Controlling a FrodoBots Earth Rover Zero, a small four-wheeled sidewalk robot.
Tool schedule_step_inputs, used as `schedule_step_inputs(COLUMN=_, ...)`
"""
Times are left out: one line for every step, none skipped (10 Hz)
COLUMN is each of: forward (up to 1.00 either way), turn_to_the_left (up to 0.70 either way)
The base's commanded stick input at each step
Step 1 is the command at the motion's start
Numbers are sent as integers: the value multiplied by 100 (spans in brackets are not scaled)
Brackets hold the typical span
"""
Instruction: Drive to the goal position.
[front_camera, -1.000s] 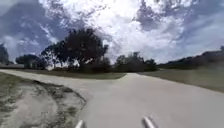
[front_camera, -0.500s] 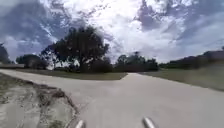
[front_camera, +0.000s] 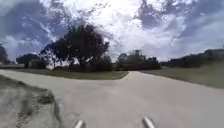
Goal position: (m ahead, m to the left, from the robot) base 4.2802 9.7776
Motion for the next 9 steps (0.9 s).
schedule_step_inputs(forward=85, turn_to_the_left=34)
schedule_step_inputs(forward=85, turn_to_the_left=34)
schedule_step_inputs(forward=85, turn_to_the_left=34)
schedule_step_inputs(forward=85, turn_to_the_left=34)
schedule_step_inputs(forward=85, turn_to_the_left=34)
schedule_step_inputs(forward=85, turn_to_the_left=34)
schedule_step_inputs(forward=85, turn_to_the_left=34)
schedule_step_inputs(forward=85, turn_to_the_left=34)
schedule_step_inputs(forward=85, turn_to_the_left=34)
